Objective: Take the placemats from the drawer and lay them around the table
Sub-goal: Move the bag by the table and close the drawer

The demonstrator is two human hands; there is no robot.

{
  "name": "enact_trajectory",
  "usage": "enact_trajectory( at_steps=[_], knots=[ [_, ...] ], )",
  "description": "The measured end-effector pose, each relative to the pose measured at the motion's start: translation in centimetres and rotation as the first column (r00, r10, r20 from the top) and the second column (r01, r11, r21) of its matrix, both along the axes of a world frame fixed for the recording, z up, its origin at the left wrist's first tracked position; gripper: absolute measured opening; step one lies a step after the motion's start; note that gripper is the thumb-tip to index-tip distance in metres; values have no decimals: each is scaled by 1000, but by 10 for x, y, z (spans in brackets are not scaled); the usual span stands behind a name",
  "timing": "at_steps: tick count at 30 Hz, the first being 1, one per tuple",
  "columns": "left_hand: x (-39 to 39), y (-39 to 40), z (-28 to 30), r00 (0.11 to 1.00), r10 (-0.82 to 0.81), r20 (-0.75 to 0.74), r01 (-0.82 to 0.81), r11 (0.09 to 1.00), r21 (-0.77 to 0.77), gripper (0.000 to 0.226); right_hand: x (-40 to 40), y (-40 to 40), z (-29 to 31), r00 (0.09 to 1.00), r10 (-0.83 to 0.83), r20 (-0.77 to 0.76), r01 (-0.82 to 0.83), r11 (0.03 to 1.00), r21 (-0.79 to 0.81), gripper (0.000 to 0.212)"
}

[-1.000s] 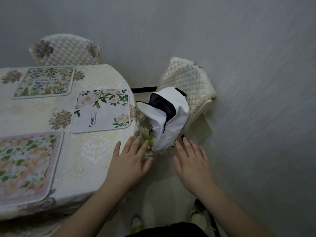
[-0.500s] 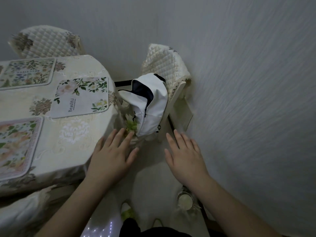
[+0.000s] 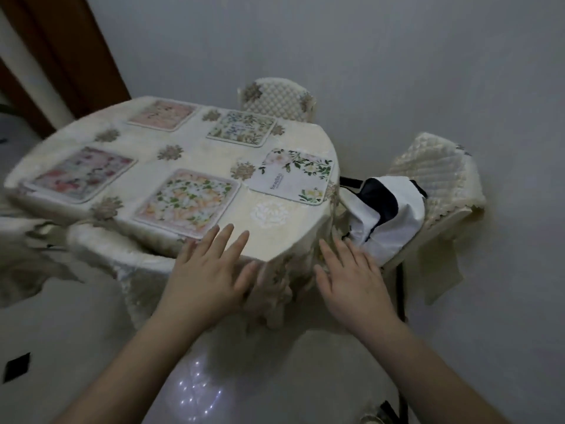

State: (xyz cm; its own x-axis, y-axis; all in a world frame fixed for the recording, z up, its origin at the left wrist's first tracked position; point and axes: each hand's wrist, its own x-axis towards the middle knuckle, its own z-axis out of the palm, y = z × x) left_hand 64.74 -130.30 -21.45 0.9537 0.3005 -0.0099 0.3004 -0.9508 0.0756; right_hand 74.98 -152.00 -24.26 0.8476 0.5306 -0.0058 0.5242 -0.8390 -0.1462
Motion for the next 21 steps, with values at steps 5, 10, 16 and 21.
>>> enact_trajectory(
  at_steps=[5,10,16,21],
  knots=[
    [-92,75,22,964,262,41,-262,965,-25,89,-43,92,24,970,242,18,-242,970,8,81],
    [-209,139,43,888,457,48,-458,889,16,90,-116,191,46,897,436,76,-439,898,26,76],
    [-333,188,63,750,661,31,-662,749,38,93,-212,295,70,785,603,141,-613,790,34,70],
    [-421,220,77,650,758,54,-760,650,21,69,-285,358,84,690,703,171,-716,697,22,82]
  ],
)
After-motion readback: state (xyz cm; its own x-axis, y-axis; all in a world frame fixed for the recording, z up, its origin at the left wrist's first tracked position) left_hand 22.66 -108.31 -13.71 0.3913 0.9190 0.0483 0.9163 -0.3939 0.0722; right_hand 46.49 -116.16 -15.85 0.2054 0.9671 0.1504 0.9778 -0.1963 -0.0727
